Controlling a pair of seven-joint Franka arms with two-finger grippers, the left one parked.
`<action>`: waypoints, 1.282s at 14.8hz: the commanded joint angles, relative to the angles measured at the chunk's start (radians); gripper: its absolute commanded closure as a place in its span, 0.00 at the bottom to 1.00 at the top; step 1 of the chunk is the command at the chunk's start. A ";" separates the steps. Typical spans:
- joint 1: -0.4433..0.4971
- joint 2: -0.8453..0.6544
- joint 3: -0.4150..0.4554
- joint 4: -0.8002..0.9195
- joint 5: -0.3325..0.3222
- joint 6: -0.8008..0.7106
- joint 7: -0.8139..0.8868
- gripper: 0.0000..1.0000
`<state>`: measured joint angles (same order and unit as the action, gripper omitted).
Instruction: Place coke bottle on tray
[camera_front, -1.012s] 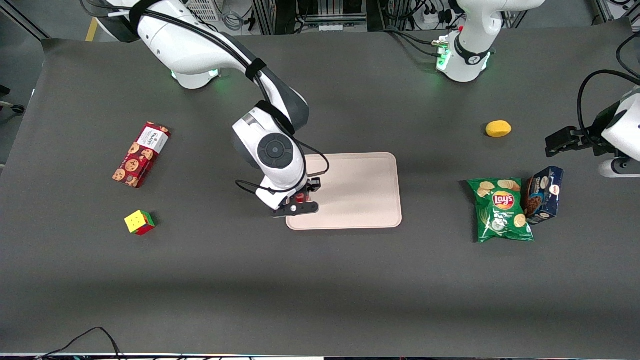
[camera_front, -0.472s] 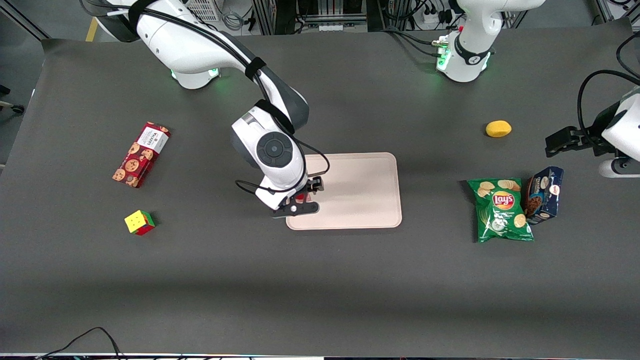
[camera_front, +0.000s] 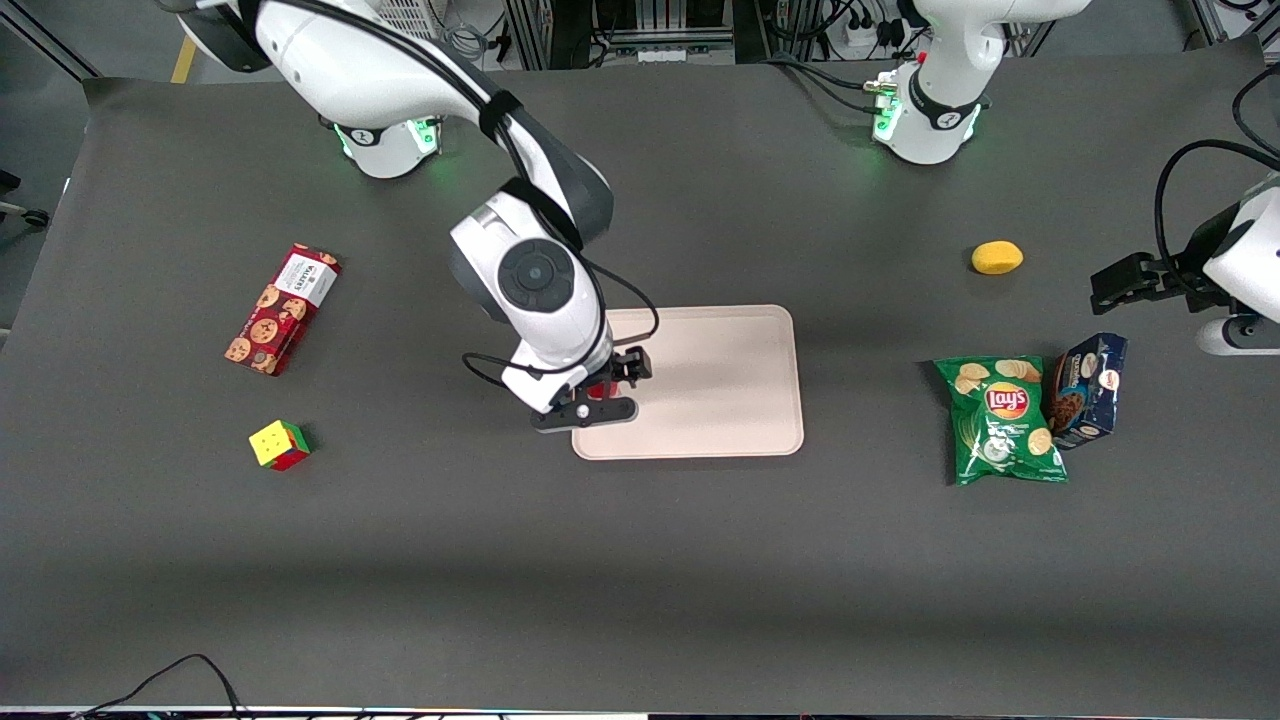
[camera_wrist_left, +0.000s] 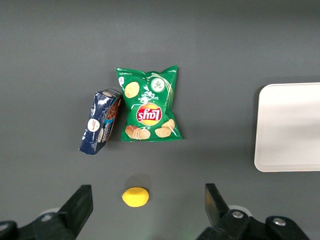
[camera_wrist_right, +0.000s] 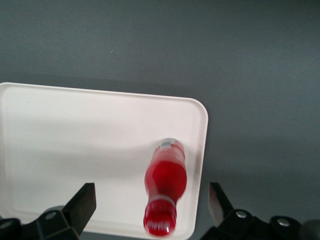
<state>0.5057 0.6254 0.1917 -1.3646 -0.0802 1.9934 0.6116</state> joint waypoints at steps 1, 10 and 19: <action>-0.010 -0.185 -0.001 0.009 -0.001 -0.174 -0.094 0.00; -0.340 -0.555 0.045 -0.195 0.005 -0.411 -0.156 0.00; -0.381 -0.702 -0.216 -0.361 0.143 -0.355 -0.291 0.08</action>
<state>0.1483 0.0108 -0.0123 -1.6446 0.0571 1.6169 0.3420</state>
